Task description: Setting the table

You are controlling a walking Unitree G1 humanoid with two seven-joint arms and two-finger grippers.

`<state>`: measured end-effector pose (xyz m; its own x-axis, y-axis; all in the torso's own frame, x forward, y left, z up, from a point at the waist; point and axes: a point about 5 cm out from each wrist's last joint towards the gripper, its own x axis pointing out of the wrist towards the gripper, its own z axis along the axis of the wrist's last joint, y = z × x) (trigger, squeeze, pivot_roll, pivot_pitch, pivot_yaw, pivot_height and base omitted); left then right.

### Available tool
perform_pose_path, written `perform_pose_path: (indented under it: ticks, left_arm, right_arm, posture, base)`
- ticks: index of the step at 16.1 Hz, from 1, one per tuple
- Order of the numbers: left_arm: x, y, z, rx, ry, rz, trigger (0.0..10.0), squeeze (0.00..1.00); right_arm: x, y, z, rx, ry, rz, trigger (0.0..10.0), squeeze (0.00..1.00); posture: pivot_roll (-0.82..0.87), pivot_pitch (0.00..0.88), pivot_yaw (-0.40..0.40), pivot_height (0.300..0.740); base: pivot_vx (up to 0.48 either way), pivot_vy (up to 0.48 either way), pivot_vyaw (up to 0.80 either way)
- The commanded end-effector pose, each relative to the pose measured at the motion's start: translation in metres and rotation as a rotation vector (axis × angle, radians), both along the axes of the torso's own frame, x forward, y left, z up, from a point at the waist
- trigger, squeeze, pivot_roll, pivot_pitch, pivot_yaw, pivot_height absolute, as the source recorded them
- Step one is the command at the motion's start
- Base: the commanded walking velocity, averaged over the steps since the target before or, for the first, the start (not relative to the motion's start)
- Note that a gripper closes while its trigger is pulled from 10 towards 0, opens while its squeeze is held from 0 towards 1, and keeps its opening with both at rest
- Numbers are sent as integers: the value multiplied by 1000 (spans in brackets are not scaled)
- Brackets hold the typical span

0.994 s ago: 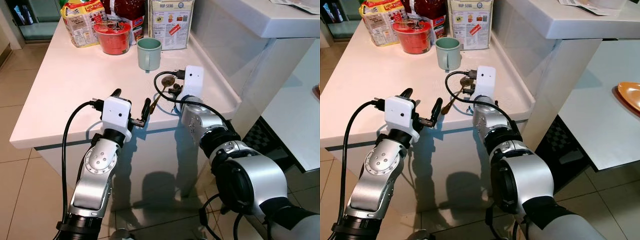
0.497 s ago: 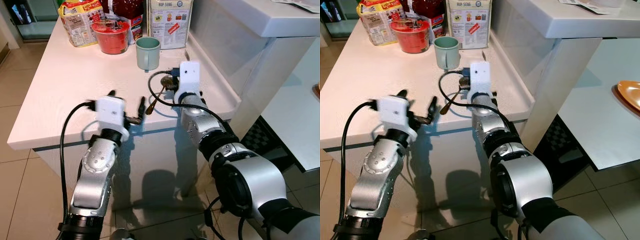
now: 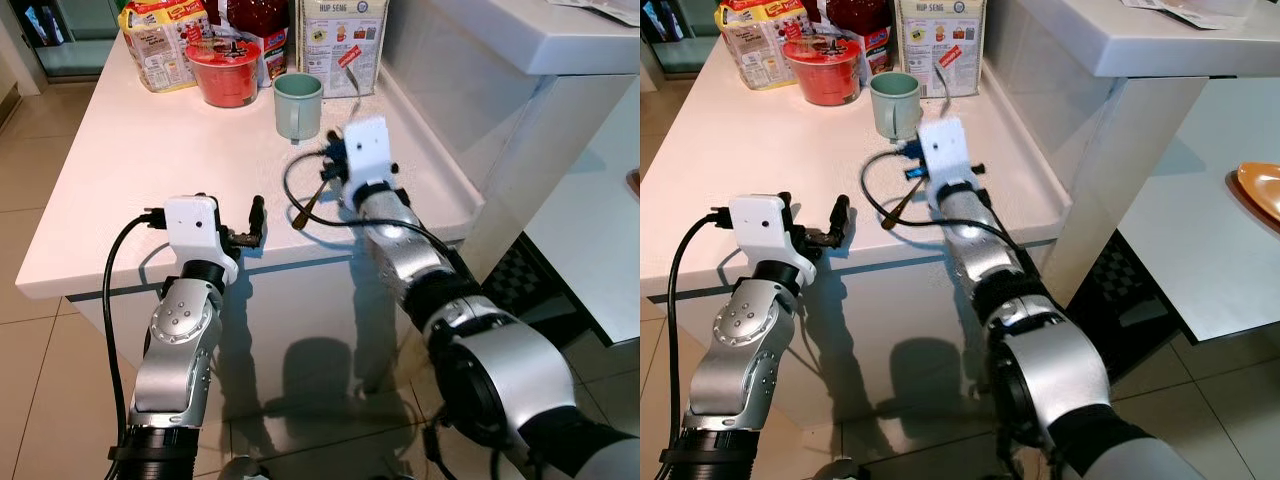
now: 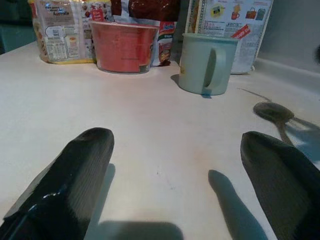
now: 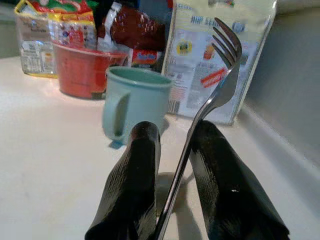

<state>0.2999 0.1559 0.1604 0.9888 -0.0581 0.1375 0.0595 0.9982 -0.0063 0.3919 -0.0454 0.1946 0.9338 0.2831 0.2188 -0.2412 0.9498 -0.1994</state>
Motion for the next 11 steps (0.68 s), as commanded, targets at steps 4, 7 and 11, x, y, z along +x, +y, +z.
perform_pose_path:
  ticks: [4,7,11]
  left_arm:
    - [2,13,3,4,-13,53,10000,0]
    - [-3,24,5,18,-20,79,10000,0]
    - [-9,35,1,17,-15,107,10000,0]
  right_arm:
    - [-10,-37,-24,-107,-80,-55,0,0]
    - [-17,-58,-43,-158,-62,-114,0,0]
    - [-31,-76,-70,-207,-30,-163,0,0]
  posture:
    - [239,63,-67,740]
    - [230,69,-66,740]
    - [226,62,-71,740]
  base:
    - [0,0,0]
    - [0,0,0]
    - [0,0,0]
